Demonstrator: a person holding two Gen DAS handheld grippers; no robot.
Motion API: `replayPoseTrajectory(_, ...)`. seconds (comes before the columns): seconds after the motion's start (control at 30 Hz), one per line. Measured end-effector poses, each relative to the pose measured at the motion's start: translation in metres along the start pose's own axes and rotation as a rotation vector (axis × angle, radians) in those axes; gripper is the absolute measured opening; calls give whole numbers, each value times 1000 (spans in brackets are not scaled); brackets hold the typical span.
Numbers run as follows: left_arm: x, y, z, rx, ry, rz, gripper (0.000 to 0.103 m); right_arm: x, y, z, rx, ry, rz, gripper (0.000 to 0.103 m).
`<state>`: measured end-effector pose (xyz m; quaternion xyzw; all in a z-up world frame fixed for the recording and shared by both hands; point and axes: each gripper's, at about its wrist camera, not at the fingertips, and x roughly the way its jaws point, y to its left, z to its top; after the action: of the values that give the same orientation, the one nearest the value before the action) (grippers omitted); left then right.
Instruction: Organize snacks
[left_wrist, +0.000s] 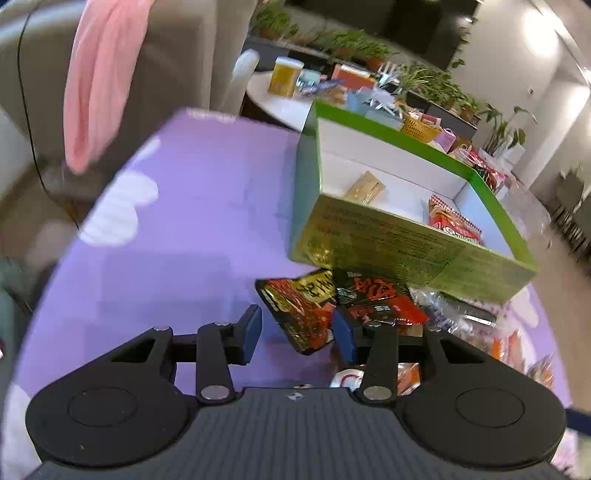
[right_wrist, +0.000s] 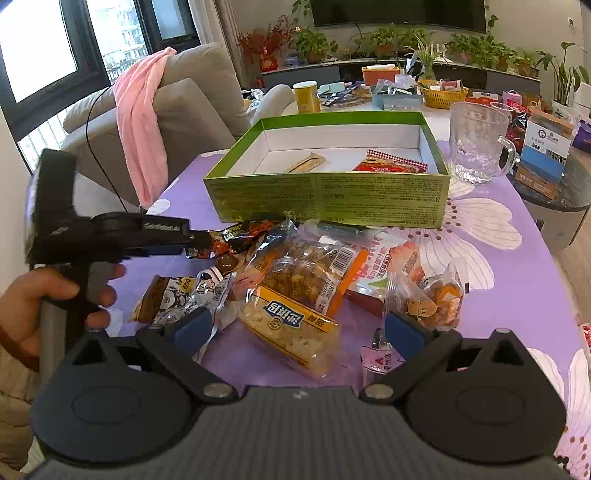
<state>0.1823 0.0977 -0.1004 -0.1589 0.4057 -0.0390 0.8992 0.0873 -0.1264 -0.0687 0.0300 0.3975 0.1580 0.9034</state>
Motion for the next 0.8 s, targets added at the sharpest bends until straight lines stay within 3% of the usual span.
replayPoseTrajectory(0.1, 6, 4, 1, -45, 32, -32, 15, 3, 3, -3, -15, 1, 8, 62)
replayPoseTrajectory(0.23, -8, 1, -3, -5, -48, -56, 4, 14, 7, -8, -20, 21, 11, 62)
replayPoseTrajectory(0.47, -45, 10, -6, 15, -147, -58, 4, 34, 8, -8, 16, 37, -12, 62)
replayPoseTrajectory(0.8, -74, 19, -11, 20, -210, -51, 4, 56, 17, -14, 115, 68, -80, 62)
